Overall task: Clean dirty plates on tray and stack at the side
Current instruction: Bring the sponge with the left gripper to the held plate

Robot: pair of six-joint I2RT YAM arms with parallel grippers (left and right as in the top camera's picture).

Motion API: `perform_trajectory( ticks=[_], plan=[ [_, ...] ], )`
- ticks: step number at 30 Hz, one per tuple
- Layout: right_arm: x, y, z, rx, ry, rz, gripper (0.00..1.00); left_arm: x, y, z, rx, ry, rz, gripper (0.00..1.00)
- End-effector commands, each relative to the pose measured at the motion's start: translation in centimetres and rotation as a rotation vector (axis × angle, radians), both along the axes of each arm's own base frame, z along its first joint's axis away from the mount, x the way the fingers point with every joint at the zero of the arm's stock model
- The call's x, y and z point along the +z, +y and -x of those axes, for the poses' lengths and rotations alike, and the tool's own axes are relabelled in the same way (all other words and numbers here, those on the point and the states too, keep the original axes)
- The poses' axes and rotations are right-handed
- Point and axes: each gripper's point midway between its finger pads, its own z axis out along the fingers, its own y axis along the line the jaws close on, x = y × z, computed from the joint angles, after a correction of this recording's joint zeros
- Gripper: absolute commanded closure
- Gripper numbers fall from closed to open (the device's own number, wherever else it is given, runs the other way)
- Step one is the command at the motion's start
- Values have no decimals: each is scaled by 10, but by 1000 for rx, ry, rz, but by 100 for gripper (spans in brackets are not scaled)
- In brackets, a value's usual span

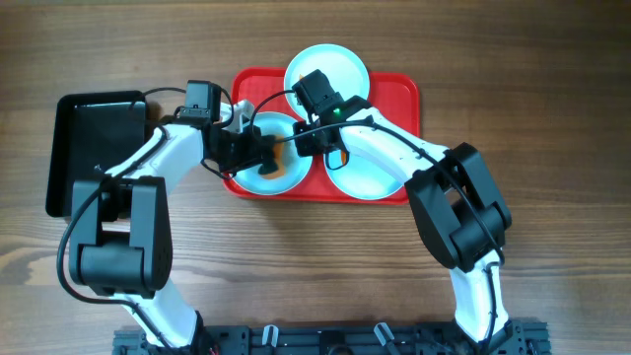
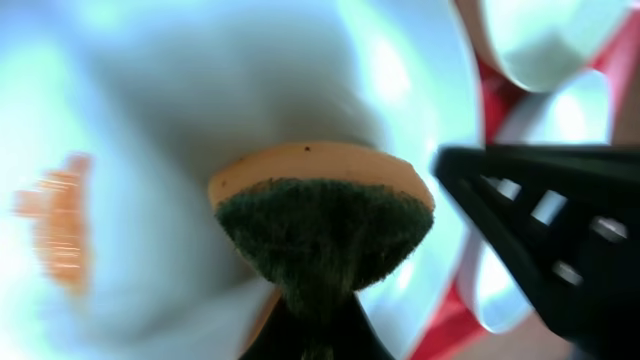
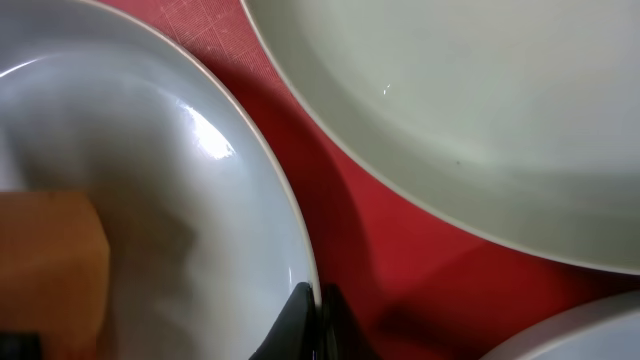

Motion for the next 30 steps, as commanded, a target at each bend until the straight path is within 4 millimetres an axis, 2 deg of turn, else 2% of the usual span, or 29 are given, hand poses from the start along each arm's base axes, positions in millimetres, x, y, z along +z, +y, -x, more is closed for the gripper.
perform_trajectory(
  ticks=[1,3,4,6,8,11,12,13,14,16,18,21,24,25,26,27,28,29,30],
  plan=[
    [-11,1,7,21,34,-2,96,-25,41,-6,82,-4,-262,96],
    [-11,1,7,21,34,-2,96,-31,67,-8,119,-15,-413,96],
    [-11,1,7,21,34,-2,96,-32,86,-11,149,-27,-521,96],
    [-11,1,7,21,34,-2,96,-31,98,-17,144,-61,-594,96],
    [-11,1,7,21,33,-2,96,-25,98,-21,123,-88,-598,96],
    [-11,1,7,20,32,1,96,4,91,-33,135,-166,-582,96],
    [-11,1,7,20,31,1,96,23,83,-38,133,-220,-570,96],
    [-11,1,7,20,31,1,96,32,78,-40,129,-248,-563,96],
    [-11,1,7,20,32,0,96,45,64,-39,107,-283,-528,96],
    [-11,1,7,20,32,0,96,51,43,-36,73,-302,-487,96],
    [-11,2,7,22,34,-3,96,42,18,-33,14,-293,-430,96],
    [-11,1,7,22,34,-2,96,17,-7,-29,-22,-243,-362,96],
    [-11,1,8,23,35,0,96,-18,-11,-22,-9,-151,-366,96],
    [-11,1,8,23,35,0,96,-24,-9,-21,-11,-136,-374,96],
    [-11,1,8,24,35,0,96,-28,-3,-20,-4,-127,-407,96],
    [-11,1,8,23,34,1,96,-30,14,-19,20,-121,-491,96],
    [-11,1,7,22,32,3,96,-28,45,-18,63,-119,-660,96],
    [-11,0,6,19,27,9,96,-17,89,-15,119,-128,-906,96],
    [-12,-1,6,16,25,14,96,-8,107,-13,142,-135,-1019,96]
  ],
)
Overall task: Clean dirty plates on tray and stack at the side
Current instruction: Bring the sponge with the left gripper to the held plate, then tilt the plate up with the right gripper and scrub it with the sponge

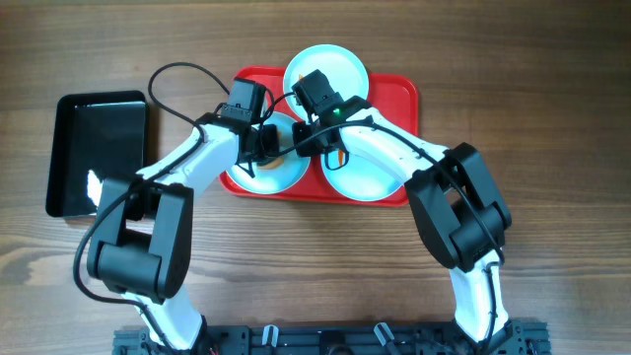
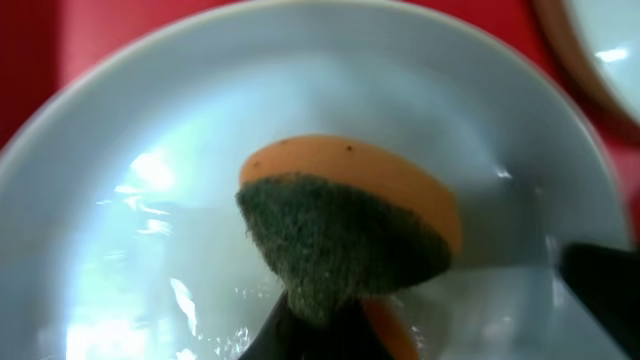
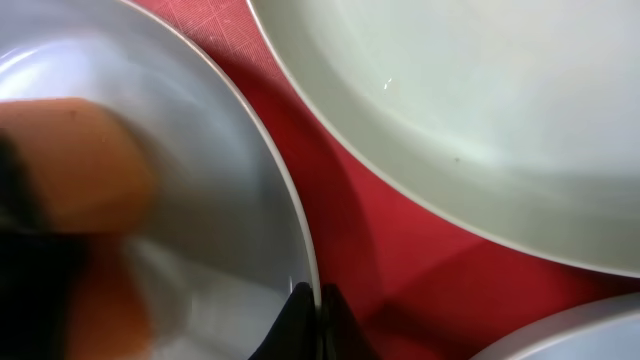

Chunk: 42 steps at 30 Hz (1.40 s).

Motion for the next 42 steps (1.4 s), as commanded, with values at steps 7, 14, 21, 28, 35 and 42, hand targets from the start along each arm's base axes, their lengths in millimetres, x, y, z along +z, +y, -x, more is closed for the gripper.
perform_trajectory(
  ticks=[7,14,21,28,35,42],
  plan=[
    [-11,-2,3,11,12,21,96,62,117,4,229,-160,-674,96],
    [56,12,-10,50,-79,-53,96,107,-8,16,-18,-185,68,96],
    [187,-57,-27,-49,-417,192,96,104,17,16,74,-142,109,96],
    [215,-90,-30,-82,-530,376,96,100,30,23,101,-88,154,96],
    [256,-73,-9,-84,-760,671,96,99,43,19,106,-106,93,96],
    [284,-55,12,-62,-893,823,96,98,43,20,106,-101,92,96]
  ],
)
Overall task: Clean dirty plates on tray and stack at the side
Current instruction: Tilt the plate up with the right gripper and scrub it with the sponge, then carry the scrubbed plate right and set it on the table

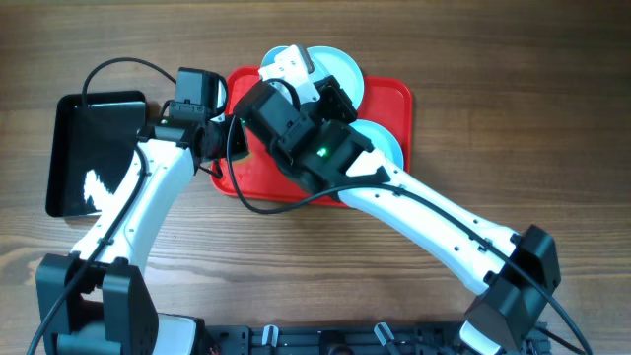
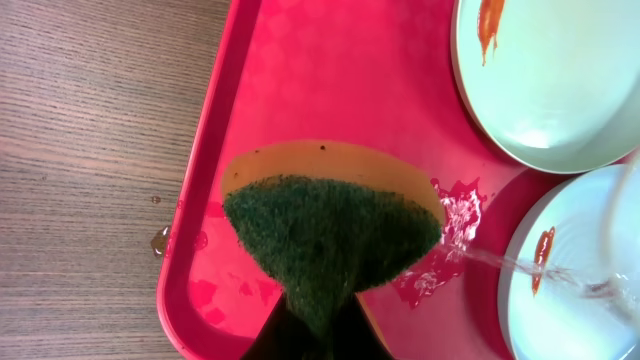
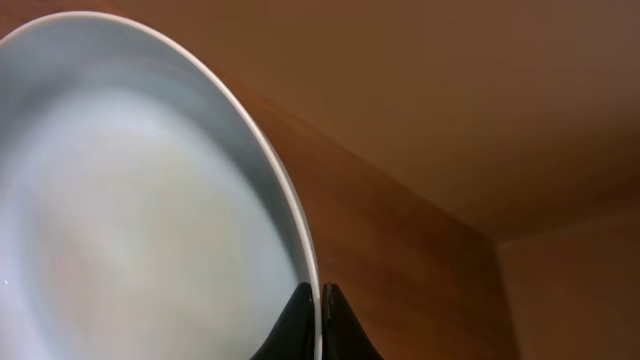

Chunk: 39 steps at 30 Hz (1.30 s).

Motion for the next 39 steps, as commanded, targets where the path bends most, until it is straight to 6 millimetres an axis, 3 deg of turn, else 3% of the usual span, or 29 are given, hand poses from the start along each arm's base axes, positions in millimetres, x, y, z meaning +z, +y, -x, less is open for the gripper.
perform_trajectory(
  ticks=[1,5,10,15,20,23,25,29,31,33,34,35,36,39],
  plan=[
    [27,-11,3,-44,-76,69,96,2,4,1,-1,-8,-13,96],
    [25,-8,10,-31,-64,96,96,1,4,2,-1,-6,-13,96],
    [51,-11,21,-87,-166,226,96,-4,4,2,-1,9,-16,96],
    [52,0,27,-61,-177,215,96,-11,4,2,-2,27,-19,96],
    [33,16,25,1,-122,69,96,-11,4,2,-2,27,-19,96],
    [20,4,21,-53,-95,-43,96,-11,4,2,-2,28,-19,96],
    [-11,-25,12,-101,86,-205,96,-11,4,3,-2,28,-19,96],
    [-40,-95,-1,-189,443,-622,96,-11,3,2,-1,28,-13,96],
    [-51,-168,-9,-307,541,-770,96,-11,3,2,-2,28,-10,96],
    [-75,-253,-7,-517,546,-884,96,-11,3,2,-2,27,-10,96],
    [-105,-306,4,-670,530,-958,96,-11,3,2,-2,26,-10,96],
    [-128,-331,14,-765,516,-1009,96,-10,2,0,-1,17,-8,96],
    [-162,-344,24,-816,511,-1048,96,-8,2,-3,-2,2,-6,96],
    [-194,-356,28,-915,433,-1042,96,-8,2,-4,-2,0,-6,96]
  ],
)
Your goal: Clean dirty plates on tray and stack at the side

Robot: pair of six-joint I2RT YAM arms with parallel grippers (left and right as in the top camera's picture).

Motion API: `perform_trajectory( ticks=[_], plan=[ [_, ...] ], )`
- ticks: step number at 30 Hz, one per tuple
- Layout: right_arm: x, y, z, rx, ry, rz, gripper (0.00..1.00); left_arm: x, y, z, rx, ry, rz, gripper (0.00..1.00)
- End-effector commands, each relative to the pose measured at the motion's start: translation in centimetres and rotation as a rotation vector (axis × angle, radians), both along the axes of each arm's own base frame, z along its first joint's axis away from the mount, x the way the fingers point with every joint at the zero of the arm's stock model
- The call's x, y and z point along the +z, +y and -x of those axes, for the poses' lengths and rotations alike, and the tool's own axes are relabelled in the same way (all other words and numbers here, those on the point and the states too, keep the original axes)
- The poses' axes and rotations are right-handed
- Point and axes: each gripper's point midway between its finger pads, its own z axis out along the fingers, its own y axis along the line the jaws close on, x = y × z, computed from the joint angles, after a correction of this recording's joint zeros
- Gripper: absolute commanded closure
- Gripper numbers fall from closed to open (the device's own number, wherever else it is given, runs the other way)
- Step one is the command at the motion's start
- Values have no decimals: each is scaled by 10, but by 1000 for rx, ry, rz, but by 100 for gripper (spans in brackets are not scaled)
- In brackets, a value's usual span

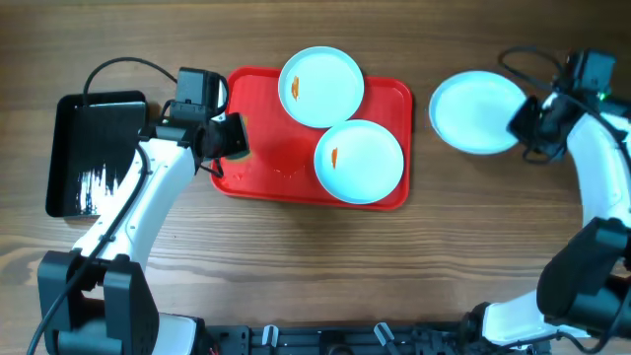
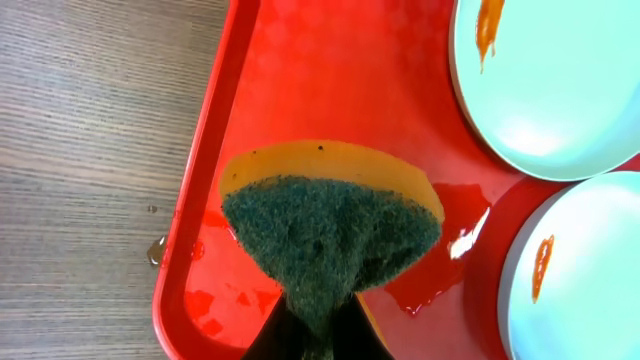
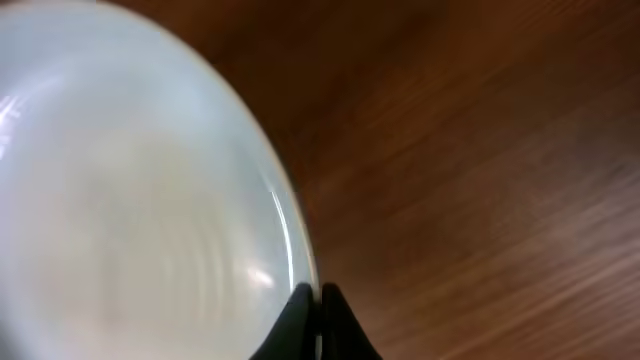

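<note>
The red tray (image 1: pixel 266 168) holds two pale blue plates, each with an orange smear: one at the back (image 1: pixel 320 87) and one at the front right (image 1: pixel 359 161). A third, clean plate (image 1: pixel 477 111) lies on the wood to the right of the tray, and my right gripper (image 1: pixel 525 120) is shut on its right rim (image 3: pixel 300 255). My left gripper (image 1: pixel 229 138) hovers over the tray's left part, shut on an orange sponge with a green scouring face (image 2: pixel 330 235). Wet patches (image 2: pixel 440 262) shine on the tray beneath it.
A black tray (image 1: pixel 96 153) with wet streaks sits on the table at the far left. A drop of water (image 2: pixel 157 252) lies on the wood beside the red tray's left edge. Cables trail behind both arms.
My right gripper and its plate have gone from above the tray's back left to the table right of the tray. The left gripper and sponge stay put. The thin stream of water is gone.
At first my left gripper pressed the sponge into the front-left plate while the right gripper gripped that plate's rim. Later the sponge was still inside the plate. Afterwards the right gripper held the plate above the tray, dripping. Now the plate is at the right side.
</note>
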Motion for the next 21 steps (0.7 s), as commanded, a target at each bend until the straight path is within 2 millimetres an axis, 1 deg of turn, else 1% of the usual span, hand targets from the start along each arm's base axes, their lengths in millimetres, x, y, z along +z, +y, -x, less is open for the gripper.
perform_trajectory(
  ticks=[1,2,3,4,5,6,8,9,11,12,13,14,15,16,18,19,20,21],
  plan=[
    [-28,0,7,-127,-1,-6,96,-6,3,1,-1,15,-9,96],
    [-32,-2,7,-143,-12,4,96,-7,3,1,-2,16,-9,96],
    [-33,-2,5,-141,-23,4,91,-6,3,1,-1,13,-8,96],
    [-34,-1,4,-139,-25,2,68,-6,3,0,-1,10,-8,96],
    [-34,7,1,-106,-35,-38,22,-5,2,-2,-1,-1,-6,96],
    [-33,19,-2,-54,-52,-93,2,-3,2,-5,-1,-12,-4,96],
    [-21,62,-16,141,-138,-281,0,1,0,-13,-1,-50,2,96],
    [-9,96,-23,288,-203,-395,1,6,-1,-22,-1,-92,8,96],
    [-3,130,-24,402,-219,-436,0,18,4,-36,22,-161,21,96],
    [-3,159,-22,485,-206,-432,0,28,14,-45,56,-210,30,96],
    [-2,188,-19,558,-196,-439,0,38,31,-54,96,-259,31,96],
    [-2,210,-16,603,-189,-442,0,46,54,-62,152,-299,22,96],
    [-2,232,-15,616,-181,-435,0,51,74,-67,196,-326,17,96],
    [-1,252,-15,637,-187,-415,0,53,104,-69,265,-342,-1,96],
    [-3,282,-14,649,-199,-339,0,52,153,-63,381,-342,-40,96],
    [-5,294,-11,639,-194,-305,0,50,179,-57,442,-334,-59,96],
    [-5,309,-6,649,-195,-300,0,46,203,-49,498,-318,-68,96],
    [-2,329,0,644,-201,-335,0,35,227,-37,561,-275,-81,96]
  ],
)
